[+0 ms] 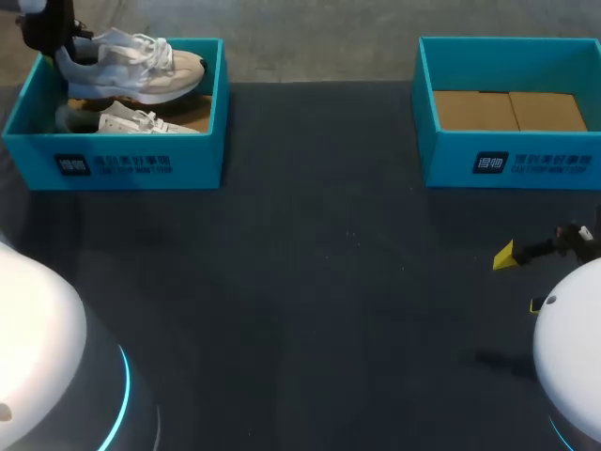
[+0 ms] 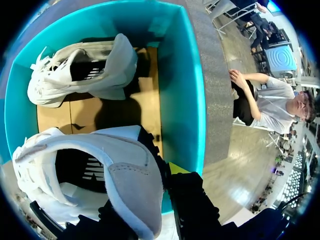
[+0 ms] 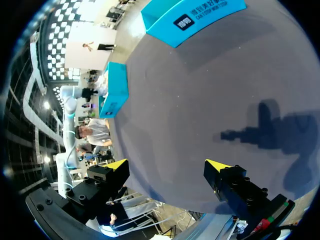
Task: Take the shoe out of the shoebox, open the shoe tongue, remove and reinsert the insole, then place the shoe into the shoebox
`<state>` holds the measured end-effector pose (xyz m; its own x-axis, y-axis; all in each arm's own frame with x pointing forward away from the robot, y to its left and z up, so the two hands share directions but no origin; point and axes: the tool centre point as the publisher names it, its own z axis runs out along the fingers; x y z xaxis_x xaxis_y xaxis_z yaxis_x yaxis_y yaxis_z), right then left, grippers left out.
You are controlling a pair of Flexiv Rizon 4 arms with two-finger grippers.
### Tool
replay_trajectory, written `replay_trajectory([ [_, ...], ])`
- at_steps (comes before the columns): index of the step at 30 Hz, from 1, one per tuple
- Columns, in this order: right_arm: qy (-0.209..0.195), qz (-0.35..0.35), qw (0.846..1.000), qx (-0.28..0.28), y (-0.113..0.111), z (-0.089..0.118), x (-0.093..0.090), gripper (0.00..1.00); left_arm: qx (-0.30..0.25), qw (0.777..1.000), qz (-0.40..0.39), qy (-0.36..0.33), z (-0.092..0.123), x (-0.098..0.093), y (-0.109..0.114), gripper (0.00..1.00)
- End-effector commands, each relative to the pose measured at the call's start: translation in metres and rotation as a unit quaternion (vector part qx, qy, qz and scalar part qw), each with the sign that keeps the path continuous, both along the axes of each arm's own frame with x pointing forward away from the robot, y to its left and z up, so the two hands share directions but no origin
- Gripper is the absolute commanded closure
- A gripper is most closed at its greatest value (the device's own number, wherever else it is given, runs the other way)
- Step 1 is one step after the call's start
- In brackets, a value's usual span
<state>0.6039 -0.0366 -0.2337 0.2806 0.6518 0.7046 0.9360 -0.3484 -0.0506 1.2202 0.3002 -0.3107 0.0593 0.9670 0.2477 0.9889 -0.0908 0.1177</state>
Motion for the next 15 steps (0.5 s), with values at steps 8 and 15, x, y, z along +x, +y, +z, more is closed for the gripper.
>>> replay_trajectory([
  [8, -0.005, -0.006, 1.0, -0.003, -0.001, 0.006, -0.012, 0.0, 0.006, 1.0, 0.005, 0.011, -0.008, 0.009, -0.007, 1.0],
  [15, -0.005, -0.006, 1.0, -0.003, -0.001, 0.006, -0.012, 0.0, 0.012, 1.0, 0.006, 0.01, -0.014, 0.01, -0.012, 1.0],
])
